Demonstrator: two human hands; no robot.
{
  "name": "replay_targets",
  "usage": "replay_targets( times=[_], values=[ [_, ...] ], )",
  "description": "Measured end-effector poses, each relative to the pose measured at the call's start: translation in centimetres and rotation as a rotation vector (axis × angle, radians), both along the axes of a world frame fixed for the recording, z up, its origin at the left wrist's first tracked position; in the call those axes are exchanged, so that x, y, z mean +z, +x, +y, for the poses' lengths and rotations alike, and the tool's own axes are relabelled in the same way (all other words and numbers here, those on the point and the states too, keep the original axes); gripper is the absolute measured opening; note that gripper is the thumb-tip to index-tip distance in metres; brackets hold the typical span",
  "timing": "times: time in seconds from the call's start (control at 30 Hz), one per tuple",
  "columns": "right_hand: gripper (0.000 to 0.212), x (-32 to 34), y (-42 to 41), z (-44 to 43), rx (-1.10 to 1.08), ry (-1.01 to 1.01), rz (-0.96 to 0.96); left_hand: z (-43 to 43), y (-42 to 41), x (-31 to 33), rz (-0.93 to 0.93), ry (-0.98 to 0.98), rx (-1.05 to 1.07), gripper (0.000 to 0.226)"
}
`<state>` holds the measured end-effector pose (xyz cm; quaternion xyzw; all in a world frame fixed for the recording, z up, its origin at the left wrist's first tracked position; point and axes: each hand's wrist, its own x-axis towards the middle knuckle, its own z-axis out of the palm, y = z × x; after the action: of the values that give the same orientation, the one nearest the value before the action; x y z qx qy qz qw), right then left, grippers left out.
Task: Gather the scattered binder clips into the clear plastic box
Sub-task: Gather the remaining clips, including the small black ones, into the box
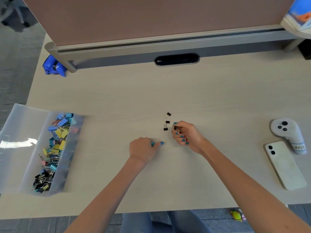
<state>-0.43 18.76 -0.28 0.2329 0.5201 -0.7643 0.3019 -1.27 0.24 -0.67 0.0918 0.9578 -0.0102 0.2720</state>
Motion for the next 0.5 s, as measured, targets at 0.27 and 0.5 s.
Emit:
replay_targets(
  times=[0.27, 0.5],
  values=[
    [0.019, 2.6, -0.4, -0.7, 0.157, -0.154, 0.155, 0.9, -0.1, -0.5, 0.023, -0.123, -0.159, 0.037],
    [0.025, 3.2, -0.7, -1.5, 0.153, -0.097, 0.175, 0.9, 0.2, -0.5, 0.035, -0.141, -0.164, 0.034]
  ],
)
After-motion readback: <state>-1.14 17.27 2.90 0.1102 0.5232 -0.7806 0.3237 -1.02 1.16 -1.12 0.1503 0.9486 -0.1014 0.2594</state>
